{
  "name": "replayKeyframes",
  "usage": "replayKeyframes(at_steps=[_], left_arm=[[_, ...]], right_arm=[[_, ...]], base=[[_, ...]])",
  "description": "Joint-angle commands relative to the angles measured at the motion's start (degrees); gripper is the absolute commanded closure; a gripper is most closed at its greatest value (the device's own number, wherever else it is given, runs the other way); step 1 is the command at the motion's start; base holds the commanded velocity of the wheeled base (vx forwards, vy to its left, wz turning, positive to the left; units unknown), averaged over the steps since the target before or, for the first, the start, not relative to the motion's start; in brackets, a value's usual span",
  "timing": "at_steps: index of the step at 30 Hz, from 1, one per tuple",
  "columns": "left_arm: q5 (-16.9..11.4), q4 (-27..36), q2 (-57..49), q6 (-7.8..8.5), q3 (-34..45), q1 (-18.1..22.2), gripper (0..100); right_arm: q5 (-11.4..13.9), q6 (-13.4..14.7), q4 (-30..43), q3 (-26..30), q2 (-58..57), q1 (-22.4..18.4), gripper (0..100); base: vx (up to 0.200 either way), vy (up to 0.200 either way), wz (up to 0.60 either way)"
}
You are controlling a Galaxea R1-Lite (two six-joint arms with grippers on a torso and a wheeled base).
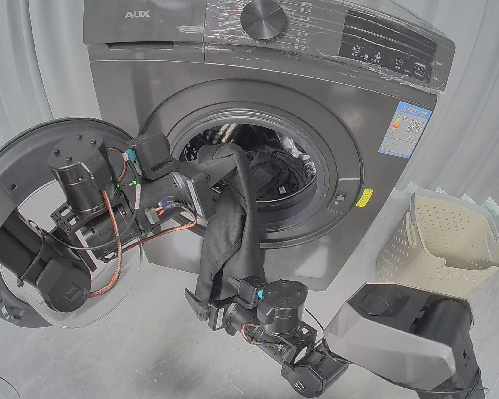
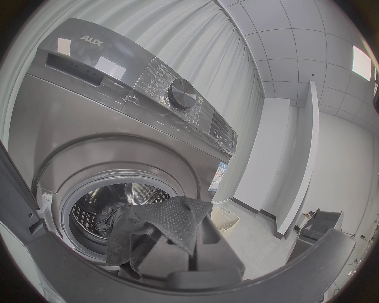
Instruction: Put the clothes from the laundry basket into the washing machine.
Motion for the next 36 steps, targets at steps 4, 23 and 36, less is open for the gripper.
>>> replayKeyframes(at_steps=[4,23,36], left_arm=[[0.1,0.0,-0.1,-0.08,0.0,-0.3,100],[0.1,-0.2,-0.9,-0.08,0.3,-0.1,100],[0.1,-0.5,-1.0,-0.08,0.7,-0.3,100]], right_arm=[[-0.1,0.1,0.8,-3.5,3.2,-0.2,0],[-0.3,0.7,0.3,-8.0,6.3,-0.6,0],[-3.3,0.3,0.8,-15.0,9.7,-0.8,0]], base=[[0.0,0.0,0.0],[0.0,0.0,0.0],[0.0,0.0,0.0]])
